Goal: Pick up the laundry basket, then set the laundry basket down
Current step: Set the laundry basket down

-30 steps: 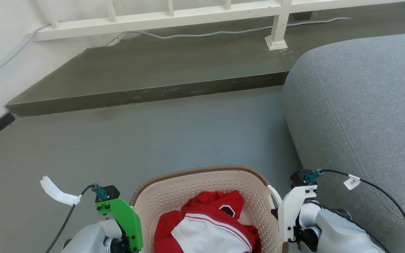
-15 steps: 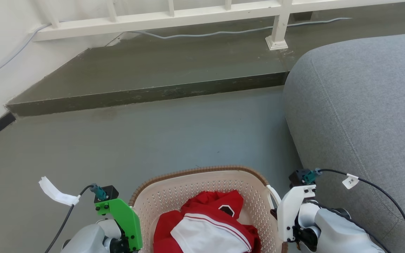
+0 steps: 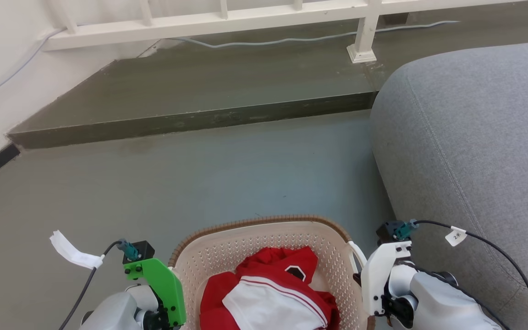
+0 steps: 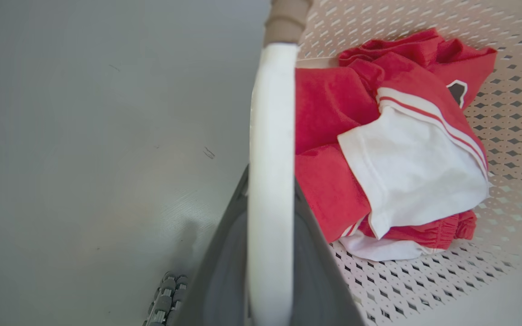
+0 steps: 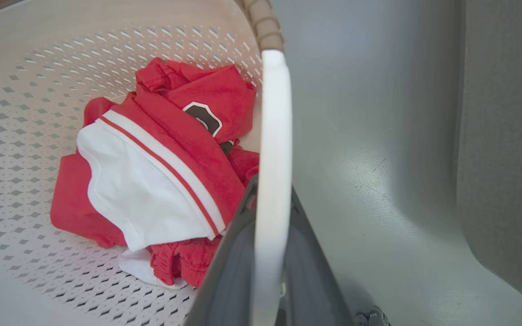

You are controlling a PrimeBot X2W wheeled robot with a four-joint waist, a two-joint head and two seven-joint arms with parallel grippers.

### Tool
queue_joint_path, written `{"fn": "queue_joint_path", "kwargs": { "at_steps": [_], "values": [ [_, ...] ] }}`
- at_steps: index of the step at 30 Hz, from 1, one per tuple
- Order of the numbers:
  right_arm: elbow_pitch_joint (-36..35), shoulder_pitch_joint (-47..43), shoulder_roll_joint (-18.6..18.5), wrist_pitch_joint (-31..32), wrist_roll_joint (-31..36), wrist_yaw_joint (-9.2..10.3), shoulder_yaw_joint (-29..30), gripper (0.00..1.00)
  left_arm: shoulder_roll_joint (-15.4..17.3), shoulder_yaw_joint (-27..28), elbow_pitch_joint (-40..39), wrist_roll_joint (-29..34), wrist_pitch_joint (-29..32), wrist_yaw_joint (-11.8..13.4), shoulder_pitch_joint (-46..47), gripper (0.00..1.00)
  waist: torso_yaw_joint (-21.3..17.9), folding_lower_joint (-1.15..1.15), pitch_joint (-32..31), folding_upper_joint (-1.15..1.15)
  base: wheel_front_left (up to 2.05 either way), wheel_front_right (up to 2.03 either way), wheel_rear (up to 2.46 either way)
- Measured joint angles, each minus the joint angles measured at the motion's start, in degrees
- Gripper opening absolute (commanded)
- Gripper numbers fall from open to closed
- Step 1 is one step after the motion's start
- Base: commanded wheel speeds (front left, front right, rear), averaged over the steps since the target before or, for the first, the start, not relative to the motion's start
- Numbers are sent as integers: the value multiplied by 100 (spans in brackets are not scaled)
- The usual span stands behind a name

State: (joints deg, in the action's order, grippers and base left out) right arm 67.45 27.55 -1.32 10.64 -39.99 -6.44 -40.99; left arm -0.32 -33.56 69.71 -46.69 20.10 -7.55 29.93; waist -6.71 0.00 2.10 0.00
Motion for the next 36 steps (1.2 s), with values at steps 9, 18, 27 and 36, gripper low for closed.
{"fn": "queue_joint_path", "kwargs": {
  "at_steps": [9, 18, 27, 36],
  "values": [
    [-59, 182, -4, -135, 1, 99, -26, 0, 29, -53, -56, 63, -267, 0, 124, 0, -11, 0, 306, 0, 0, 0, 0],
    [-75, 575, -25, -488, 26, 201, -25, 0, 40, -52, -159, 160, -582, 59, 538, 0, 4, 0, 806, 0, 0, 0, 0],
    [-63, 887, -35, -743, 81, 208, -20, 0, 45, -98, -167, 254, -858, 153, 848, 0, 52, 0, 1486, 0, 0, 0, 0],
    [-46, 1276, -68, -1031, 121, 208, 3, 0, 51, -129, -176, 311, -1047, 200, 1258, 0, 140, 1, 2290, 0, 0, 0, 0]
  ]
}}
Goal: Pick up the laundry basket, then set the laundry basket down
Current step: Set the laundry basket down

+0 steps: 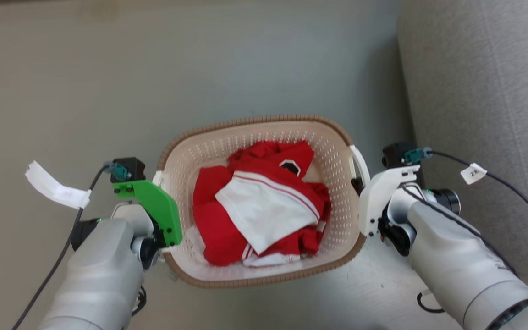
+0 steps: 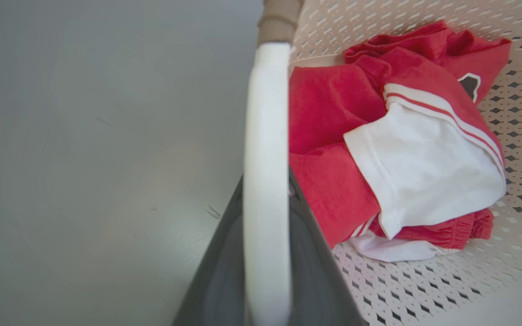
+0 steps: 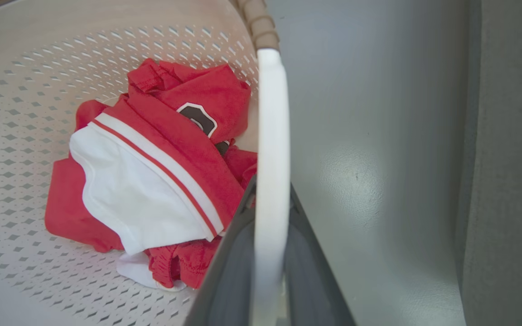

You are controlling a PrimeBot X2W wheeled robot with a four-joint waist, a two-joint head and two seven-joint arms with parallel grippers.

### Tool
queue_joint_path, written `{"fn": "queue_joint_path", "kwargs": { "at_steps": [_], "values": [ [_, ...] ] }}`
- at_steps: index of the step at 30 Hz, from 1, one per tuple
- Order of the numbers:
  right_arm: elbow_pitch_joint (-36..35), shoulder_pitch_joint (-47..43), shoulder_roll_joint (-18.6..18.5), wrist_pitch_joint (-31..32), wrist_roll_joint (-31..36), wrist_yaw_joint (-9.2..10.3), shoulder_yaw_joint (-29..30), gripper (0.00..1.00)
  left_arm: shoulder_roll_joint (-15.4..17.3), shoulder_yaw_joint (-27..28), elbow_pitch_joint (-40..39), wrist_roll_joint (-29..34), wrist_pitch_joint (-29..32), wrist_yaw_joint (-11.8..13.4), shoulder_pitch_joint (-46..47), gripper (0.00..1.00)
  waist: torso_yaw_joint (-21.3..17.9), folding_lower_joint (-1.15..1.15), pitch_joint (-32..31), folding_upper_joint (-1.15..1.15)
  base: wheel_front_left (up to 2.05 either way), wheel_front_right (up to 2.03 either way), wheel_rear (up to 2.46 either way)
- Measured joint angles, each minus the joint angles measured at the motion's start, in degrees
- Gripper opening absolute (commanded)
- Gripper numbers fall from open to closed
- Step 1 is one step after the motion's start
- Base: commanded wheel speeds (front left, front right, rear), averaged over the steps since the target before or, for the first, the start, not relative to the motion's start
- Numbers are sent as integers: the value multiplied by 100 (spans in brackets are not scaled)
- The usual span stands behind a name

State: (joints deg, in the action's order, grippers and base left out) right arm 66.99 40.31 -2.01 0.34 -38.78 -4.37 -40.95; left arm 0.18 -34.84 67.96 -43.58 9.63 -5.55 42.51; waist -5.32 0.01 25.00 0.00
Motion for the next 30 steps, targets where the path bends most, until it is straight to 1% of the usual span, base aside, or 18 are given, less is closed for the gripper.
{"fn": "queue_joint_path", "kwargs": {
  "at_steps": [19, 30],
  "values": [
    [-7, 974, -171, -545, 83, -7, 92, 0, 0, 80, -126, 157, -497, 105, 1034, 0, 167, 0, 1556, 0, 0, 0, 0],
    [54, 1214, -182, -757, 103, -15, 109, 0, 8, 47, -58, 250, -802, 105, 1279, 0, 255, 0, 2276, 0, 0, 0, 0]
  ]
}}
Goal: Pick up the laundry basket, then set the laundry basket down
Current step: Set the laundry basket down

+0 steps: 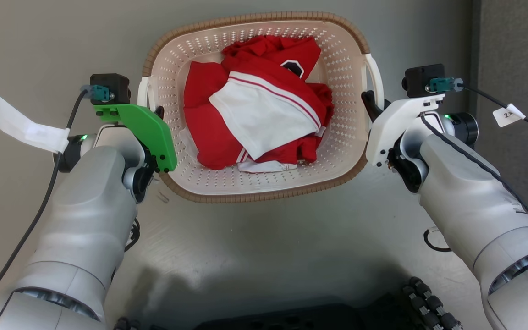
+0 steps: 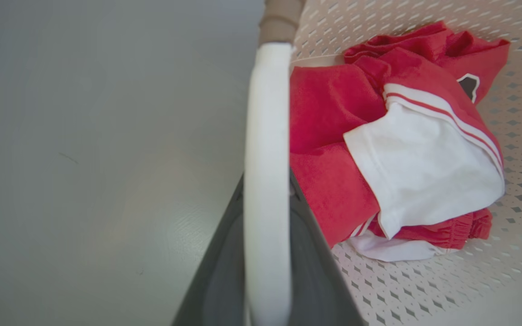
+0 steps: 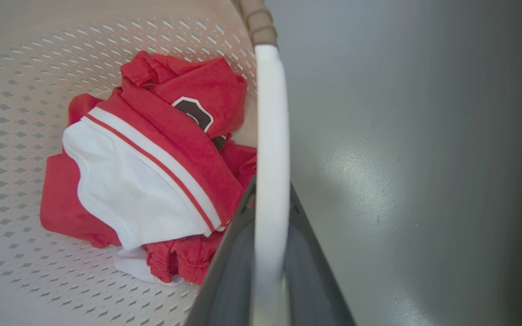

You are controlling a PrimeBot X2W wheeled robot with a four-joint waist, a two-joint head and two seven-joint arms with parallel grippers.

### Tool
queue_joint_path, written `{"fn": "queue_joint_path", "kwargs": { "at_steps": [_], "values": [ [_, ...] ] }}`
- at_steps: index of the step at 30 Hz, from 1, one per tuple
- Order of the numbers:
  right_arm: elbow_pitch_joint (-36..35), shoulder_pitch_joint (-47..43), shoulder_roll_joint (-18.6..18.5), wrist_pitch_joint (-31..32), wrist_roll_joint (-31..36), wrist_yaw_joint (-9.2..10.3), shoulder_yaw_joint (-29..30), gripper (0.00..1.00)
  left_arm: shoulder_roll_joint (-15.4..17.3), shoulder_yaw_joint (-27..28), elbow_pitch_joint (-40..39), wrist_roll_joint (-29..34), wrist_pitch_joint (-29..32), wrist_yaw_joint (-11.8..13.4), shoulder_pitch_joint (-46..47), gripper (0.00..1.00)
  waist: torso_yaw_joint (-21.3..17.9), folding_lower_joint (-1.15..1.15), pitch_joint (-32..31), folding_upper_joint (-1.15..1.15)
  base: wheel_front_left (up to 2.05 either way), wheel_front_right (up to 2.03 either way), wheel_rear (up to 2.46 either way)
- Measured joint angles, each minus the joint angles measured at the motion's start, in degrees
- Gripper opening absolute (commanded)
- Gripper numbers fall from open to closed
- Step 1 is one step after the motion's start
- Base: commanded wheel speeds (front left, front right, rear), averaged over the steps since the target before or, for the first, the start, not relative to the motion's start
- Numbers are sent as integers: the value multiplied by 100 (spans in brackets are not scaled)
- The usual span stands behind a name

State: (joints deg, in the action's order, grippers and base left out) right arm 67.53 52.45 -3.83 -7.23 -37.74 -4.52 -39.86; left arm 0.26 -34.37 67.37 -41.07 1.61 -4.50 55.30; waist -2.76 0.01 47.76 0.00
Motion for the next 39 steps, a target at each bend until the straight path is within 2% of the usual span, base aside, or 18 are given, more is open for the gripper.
{"fn": "queue_joint_path", "kwargs": {
  "at_steps": [13, 32, 33, 34, 39],
  "values": [
    [123, 112, 9, -231, -37, -53, 80, 0, -20, -52, 107, 9, -198, -9, 137, 0, 50, -1, 408, 0, 0, 0, 0],
    [210, 159, 20, -70, -162, -202, 112, 0, -19, -274, 268, 103, -252, -111, 225, 0, 46, -1, 417, 0, 0, 0, 0],
    [219, 159, 33, -49, -243, -204, 197, 61, -19, -307, 270, 160, -259, -111, 226, 42, 48, -1, 411, 0, 0, 0, 0],
    [231, 159, 41, 22, -311, -205, 205, 100, -15, -343, 270, 226, -260, -118, 232, 100, 50, -1, 405, 0, 0, 0, 0],
    [376, 9, -25, 168, -455, -203, 248, 100, 87, -401, 347, 309, -378, -154, 229, 100, 88, -1, 341, 0, 0, 0, 0]
  ]
}}
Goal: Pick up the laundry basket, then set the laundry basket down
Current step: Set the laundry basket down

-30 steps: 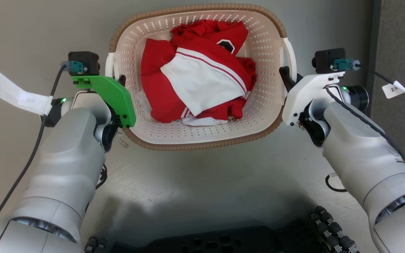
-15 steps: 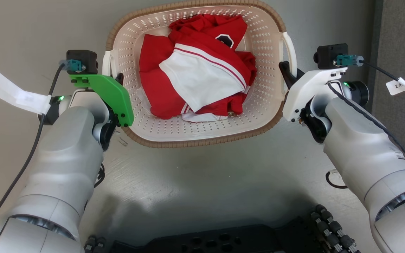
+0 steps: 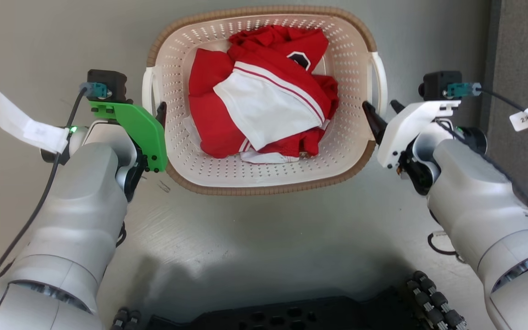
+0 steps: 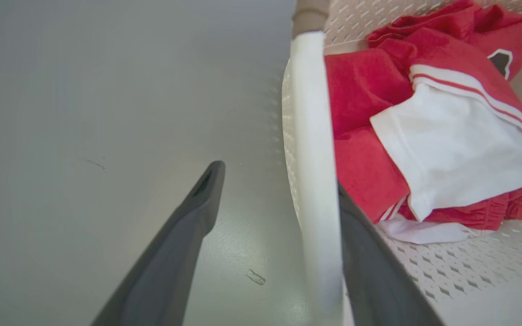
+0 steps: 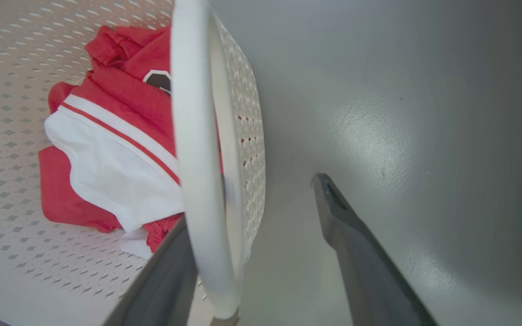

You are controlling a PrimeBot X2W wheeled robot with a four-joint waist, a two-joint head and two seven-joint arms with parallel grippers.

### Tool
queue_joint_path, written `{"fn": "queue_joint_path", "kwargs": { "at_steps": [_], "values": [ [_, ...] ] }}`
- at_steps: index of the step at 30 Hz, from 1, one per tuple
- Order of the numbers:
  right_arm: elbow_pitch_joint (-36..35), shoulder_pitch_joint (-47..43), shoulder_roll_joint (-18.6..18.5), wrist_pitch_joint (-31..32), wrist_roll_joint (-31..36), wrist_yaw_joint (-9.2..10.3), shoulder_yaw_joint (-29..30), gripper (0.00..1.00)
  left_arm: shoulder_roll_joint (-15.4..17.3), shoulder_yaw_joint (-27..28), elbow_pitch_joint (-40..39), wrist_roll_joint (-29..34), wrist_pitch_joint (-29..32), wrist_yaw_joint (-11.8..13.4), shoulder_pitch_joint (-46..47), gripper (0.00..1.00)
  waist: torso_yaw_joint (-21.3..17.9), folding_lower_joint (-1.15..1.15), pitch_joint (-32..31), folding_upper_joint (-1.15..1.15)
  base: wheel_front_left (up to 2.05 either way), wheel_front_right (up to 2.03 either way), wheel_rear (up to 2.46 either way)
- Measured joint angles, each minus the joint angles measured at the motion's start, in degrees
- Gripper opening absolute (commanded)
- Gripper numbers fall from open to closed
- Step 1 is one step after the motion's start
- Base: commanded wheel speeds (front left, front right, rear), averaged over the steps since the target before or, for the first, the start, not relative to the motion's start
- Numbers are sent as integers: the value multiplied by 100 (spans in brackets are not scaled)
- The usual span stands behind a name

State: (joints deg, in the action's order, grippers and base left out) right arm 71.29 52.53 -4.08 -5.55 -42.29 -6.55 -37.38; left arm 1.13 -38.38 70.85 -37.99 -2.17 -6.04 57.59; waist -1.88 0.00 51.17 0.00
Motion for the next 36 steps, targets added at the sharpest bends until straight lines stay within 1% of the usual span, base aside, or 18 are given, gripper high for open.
{"fn": "queue_joint_path", "kwargs": {
  "at_steps": [6, 10, 18, 22, 31, 35, 36],
  "values": [
    [-15, -37, -1, -57, -13, -1, -11, 100, -11, 98, 46, -51, -152, -1, -7, 100, 23, 0, -122, 0, 0, 0, 0],
    [-56, -108, 1, -203, 36, -49, -154, 100, -10, 120, 78, -81, -252, -1, -52, 100, 25, 0, -294, 0, 0, 0, 0],
    [-87, -341, 7, -521, 155, -49, -330, 100, -7, 115, 81, -108, -704, -5, -327, 100, -17, 0, -676, 0, 0, 0, 0],
    [-120, -491, 7, -668, 197, -51, -365, 100, -4, 100, 79, -107, -1039, -8, -548, 100, -52, 0, -923, 0, 0, 0, 0],
    [-238, -746, -73, -813, 298, -51, -356, 100, -1, 76, 41, -10, -1204, 5, -951, 100, -138, 0, -1585, 0, 0, 0, 0],
    [-289, -910, -91, -856, 302, -51, -345, 100, 16, 116, -51, -10, -1207, 63, -1120, 100, -175, 0, -1901, 0, 0, 0, 0],
    [-313, -954, -92, -858, 302, -51, -343, 100, 19, 125, -82, -10, -1207, 109, -1178, 100, -186, 0, -1982, 0, 0, 0, 0]
  ]
}}
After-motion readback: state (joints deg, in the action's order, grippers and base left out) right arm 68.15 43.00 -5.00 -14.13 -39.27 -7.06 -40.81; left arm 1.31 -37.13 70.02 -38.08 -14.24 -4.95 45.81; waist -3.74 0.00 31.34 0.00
